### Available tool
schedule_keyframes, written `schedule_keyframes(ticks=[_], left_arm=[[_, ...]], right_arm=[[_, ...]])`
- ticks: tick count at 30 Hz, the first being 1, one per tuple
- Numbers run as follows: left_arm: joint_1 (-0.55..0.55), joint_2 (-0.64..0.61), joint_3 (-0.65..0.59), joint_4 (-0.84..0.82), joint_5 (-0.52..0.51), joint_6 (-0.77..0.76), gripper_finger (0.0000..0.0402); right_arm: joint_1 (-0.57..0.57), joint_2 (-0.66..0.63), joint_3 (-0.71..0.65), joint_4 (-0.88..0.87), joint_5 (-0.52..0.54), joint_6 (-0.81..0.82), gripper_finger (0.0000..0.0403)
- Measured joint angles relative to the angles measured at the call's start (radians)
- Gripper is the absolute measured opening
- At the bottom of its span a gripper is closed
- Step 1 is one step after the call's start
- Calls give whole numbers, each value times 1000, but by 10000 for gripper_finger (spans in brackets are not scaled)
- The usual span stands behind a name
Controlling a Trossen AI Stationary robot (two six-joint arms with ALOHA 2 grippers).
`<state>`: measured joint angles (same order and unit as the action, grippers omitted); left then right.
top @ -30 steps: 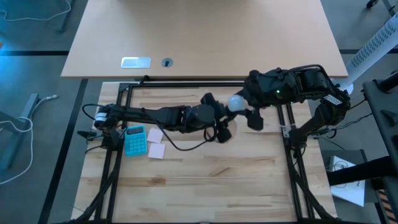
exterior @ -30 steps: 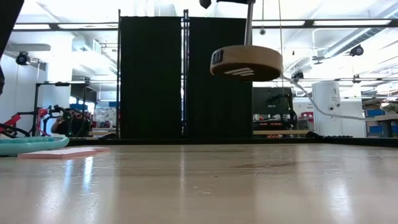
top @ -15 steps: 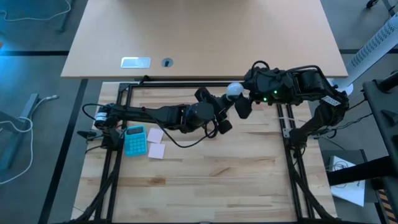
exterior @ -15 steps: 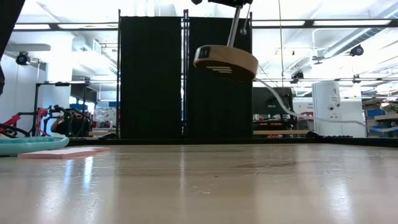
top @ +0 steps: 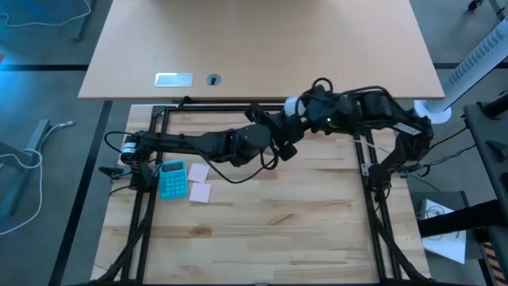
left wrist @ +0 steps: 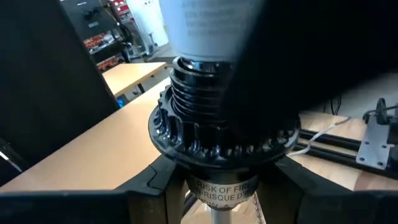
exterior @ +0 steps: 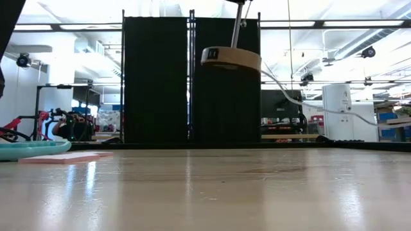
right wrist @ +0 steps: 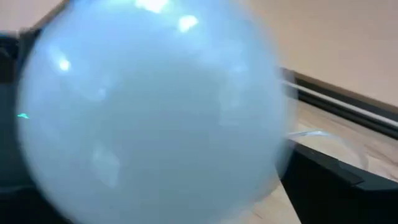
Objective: Screw lightbulb
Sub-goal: Insert the lightbulb into the lamp
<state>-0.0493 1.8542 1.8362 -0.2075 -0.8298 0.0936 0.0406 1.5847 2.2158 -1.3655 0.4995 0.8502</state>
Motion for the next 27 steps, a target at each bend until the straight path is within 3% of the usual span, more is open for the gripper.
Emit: schedule_keyframes(ticks=[9, 17, 21, 27], left_arm=[[8, -4, -3, -46, 136, -32, 143], [29, 1, -18, -52, 517, -47, 143], [52, 4, -35, -64, 642, -43, 143], [79, 5, -37, -58, 833, -33, 143]], right_arm=[[1, -114, 4, -37, -68, -57, 384], [2, -172, 5, -82, -248, -340, 391], [2, -170, 5, -68, -328, -522, 392], [2, -152, 4, -67, -344, -663, 392]])
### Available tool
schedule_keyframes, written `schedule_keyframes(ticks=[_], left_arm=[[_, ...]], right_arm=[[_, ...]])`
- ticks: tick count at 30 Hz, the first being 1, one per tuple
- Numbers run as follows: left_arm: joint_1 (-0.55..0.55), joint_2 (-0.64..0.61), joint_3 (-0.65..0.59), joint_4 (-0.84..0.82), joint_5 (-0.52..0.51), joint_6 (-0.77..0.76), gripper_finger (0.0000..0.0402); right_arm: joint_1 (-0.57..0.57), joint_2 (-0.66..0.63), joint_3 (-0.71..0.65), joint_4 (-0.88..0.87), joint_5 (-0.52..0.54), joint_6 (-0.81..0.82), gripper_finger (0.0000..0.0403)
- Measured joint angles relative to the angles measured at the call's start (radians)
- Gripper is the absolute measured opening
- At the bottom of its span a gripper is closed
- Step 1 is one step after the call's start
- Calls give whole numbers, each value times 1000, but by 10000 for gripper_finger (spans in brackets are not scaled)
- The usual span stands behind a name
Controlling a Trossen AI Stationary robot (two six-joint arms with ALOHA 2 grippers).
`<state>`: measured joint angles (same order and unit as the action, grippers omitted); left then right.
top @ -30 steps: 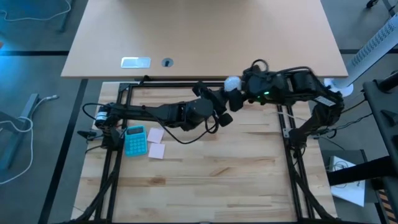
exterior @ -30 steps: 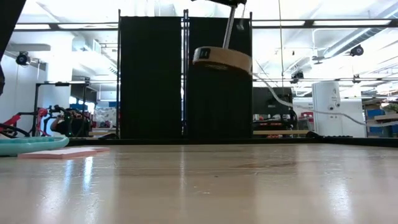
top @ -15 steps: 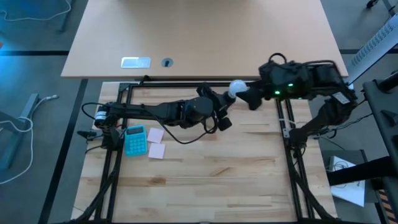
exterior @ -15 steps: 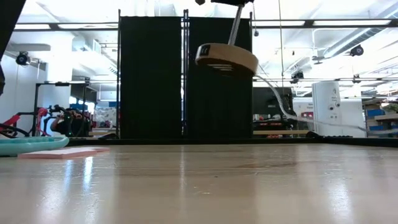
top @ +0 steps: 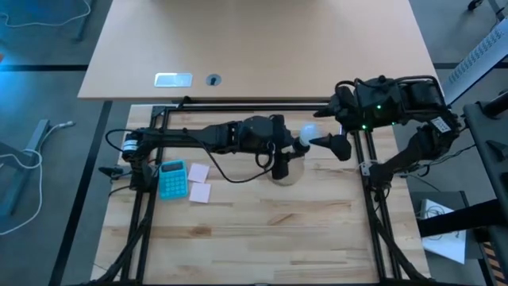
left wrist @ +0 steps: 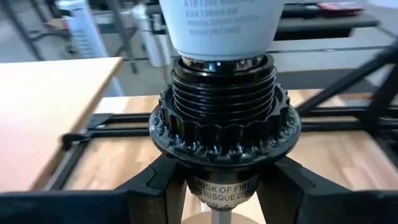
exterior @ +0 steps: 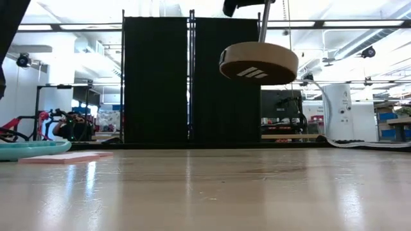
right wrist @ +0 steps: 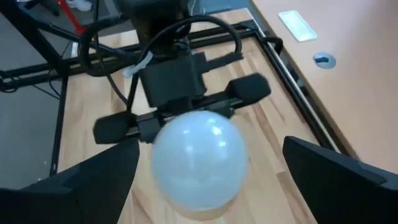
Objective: Screw lightbulb
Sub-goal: Insert the lightbulb into the lamp
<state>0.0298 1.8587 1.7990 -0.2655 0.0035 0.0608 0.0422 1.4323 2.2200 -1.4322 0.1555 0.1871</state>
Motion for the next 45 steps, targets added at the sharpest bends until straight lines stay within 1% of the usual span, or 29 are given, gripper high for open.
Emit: schedule_keyframes(ticks=[3, 5, 8, 12, 18, 23, 26, 30, 31, 35, 45], left_arm=[[9, 2, -1, -39, 72, 0, 143], [12, 2, -1, -49, 105, 1, 143], [13, 2, -1, -46, 187, 2, 143], [11, 2, -1, -50, 298, 1, 143], [14, 2, -1, -49, 435, -24, 143], [14, 2, -1, -84, 508, -50, 143], [9, 4, -1, -113, 522, -52, 143], [6, 4, -1, -109, 531, -52, 143], [6, 4, -1, -109, 531, -52, 143], [7, 4, -1, -111, 529, -52, 143], [10, 4, -1, -100, 496, -46, 143]], right_arm=[[1, 9, 0, 3, -12, 8, 392], [1, 13, 0, 7, -56, 79, 392], [1, 13, 0, 17, -132, 79, 392], [12, 13, 0, 19, -205, 3, 392], [13, 14, 0, 17, -321, -172, 391], [13, 16, 0, 1, -333, -267, 383], [13, 26, 0, 13, -333, -299, 377], [13, 52, 0, 11, -337, -319, 372], [13, 58, 0, 7, -338, -317, 371], [12, 80, 0, -2, -339, -221, 364], [12, 80, 0, -34, -337, -237, 340]])
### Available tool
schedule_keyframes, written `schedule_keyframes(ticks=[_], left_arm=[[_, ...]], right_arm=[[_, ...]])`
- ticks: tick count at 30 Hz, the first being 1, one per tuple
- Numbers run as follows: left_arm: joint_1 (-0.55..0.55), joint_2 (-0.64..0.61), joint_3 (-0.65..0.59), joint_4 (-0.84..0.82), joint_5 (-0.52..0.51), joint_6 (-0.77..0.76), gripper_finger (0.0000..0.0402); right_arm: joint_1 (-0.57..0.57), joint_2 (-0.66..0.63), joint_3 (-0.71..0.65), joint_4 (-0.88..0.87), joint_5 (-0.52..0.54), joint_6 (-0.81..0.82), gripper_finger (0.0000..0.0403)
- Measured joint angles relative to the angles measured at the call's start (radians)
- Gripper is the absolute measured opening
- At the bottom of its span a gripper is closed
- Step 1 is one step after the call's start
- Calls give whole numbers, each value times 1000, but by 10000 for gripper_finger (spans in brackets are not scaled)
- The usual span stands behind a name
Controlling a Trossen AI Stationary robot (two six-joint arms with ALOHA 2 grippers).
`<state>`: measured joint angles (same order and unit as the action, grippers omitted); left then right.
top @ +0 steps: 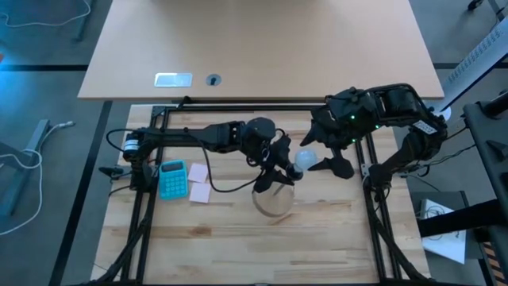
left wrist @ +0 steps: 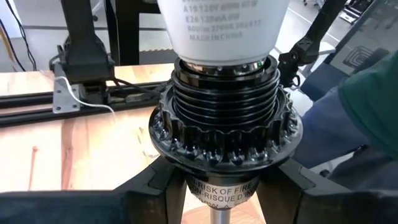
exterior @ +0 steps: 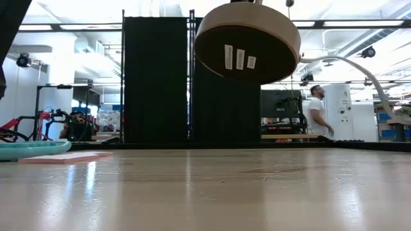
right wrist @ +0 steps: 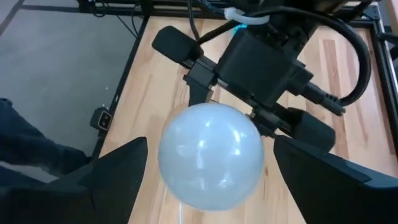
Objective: Screw lightbulb
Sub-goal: Insert the lightbulb into the lamp
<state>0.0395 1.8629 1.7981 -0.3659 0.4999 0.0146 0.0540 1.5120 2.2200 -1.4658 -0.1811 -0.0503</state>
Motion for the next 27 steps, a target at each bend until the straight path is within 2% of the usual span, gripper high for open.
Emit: schedule_keyframes(ticks=[9, 16, 27], left_arm=[[1, -7, 3, 31, -56, -15, 143], [1, -18, 3, 26, -167, -30, 143], [1, -46, 3, 26, -493, -26, 143]], right_arm=[[0, 0, 0, -3, 56, 70, 292], [-1, -2, 0, -2, 109, 181, 264], [-3, -4, 2, 5, 357, 474, 272]])
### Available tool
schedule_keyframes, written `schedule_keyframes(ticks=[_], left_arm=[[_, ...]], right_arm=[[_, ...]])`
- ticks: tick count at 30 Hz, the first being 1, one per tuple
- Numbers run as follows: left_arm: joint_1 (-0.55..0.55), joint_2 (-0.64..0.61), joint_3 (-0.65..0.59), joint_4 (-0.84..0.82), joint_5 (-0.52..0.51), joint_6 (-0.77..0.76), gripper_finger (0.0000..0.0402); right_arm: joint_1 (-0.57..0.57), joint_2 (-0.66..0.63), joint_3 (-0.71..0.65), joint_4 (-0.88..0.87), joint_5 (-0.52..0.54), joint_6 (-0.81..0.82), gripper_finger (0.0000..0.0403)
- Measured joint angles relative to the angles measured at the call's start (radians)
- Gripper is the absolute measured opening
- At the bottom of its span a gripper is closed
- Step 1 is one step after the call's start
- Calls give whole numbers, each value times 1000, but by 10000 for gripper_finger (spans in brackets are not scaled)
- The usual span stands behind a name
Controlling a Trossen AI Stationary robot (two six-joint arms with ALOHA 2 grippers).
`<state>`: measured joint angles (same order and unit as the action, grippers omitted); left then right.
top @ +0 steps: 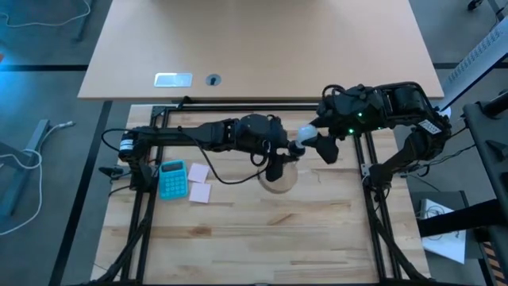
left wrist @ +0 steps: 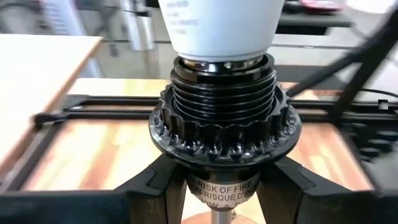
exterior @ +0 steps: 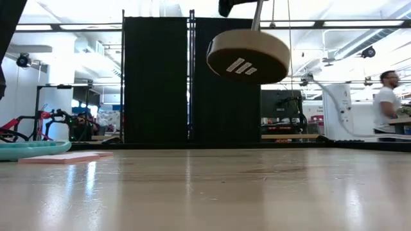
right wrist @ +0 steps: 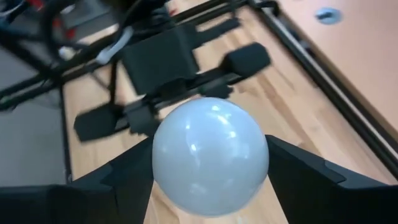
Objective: Screw lightbulb
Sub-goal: Insert the lightbulb into the lamp
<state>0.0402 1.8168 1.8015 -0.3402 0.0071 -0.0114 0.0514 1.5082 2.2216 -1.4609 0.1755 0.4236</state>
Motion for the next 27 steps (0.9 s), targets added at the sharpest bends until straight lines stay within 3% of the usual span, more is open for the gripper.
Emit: schedule_keyframes(ticks=[10, 14, 21, 27], left_arm=[[-14, 31, 1, 87, -399, 42, 143], [-19, 48, 1, 126, -485, 55, 143], [-18, 54, -10, 110, -497, 75, 143], [-20, 56, -66, 104, -338, 38, 143]], right_arm=[[-1, 10, -1, -4, 273, 292, 276], [-20, 12, -2, -1, 289, 341, 285], [-39, -4, 5, -9, 225, 389, 321], [-39, -52, 76, -61, 117, 305, 351]])
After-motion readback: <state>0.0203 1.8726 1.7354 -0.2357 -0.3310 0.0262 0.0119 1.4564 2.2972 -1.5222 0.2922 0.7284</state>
